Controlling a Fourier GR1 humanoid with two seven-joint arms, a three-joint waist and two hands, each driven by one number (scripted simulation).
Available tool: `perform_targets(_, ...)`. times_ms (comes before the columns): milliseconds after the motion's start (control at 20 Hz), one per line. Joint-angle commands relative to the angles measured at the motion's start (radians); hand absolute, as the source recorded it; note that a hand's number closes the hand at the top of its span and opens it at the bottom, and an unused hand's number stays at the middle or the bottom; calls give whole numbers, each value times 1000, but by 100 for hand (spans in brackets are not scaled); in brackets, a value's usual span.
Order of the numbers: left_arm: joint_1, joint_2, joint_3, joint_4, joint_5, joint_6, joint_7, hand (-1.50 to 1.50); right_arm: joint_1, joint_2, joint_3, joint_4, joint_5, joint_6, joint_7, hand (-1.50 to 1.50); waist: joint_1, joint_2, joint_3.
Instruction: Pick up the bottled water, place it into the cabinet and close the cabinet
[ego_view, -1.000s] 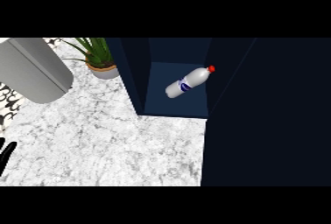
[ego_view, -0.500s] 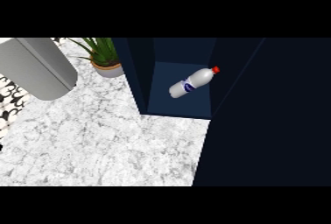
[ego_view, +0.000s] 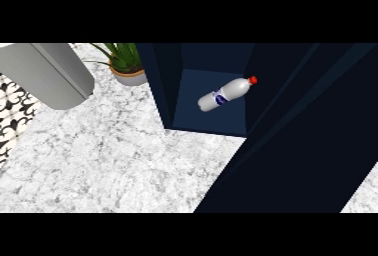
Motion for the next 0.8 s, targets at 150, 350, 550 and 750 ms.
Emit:
perform_targets(150, 23, 23, 68, 33, 46, -105, -18, -150, -347, 144, 150, 197, 12, -190, 161, 150, 21, 19, 7)
perform_targets(350, 84, 17, 115, 73, 36, -176, -60, -150, -576, 146, 93, 310, -175, -184, 138, 150, 22, 27, 14)
perform_targets(550, 192, -14, 172, 69, 35, -227, -91, -150, -737, 147, 18, 457, -278, -165, 150, 150, -17, 23, 18)
perform_targets(750, 228, -19, 247, 119, 53, -305, -94, -150, -746, 147, -15, 617, -343, -185, 98, 150, -45, 28, 19)
